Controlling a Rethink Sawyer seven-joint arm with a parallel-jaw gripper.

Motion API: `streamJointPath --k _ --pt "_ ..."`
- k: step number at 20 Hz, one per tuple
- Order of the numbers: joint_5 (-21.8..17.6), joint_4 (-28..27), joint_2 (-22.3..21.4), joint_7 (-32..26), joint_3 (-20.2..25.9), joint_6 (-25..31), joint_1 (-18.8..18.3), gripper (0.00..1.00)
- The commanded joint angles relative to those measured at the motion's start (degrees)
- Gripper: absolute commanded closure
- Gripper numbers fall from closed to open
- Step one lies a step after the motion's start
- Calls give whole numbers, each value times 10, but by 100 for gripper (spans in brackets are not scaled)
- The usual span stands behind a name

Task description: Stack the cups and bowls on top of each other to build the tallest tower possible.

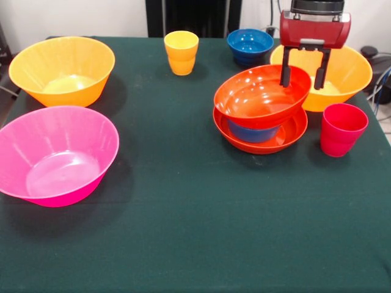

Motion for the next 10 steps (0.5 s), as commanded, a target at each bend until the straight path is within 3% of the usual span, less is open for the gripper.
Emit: streamJointPath --k 1,10 --pt "19 22 15 105 17 -9 10 0" --pt "23 28 37 116 22 -37 13 0"
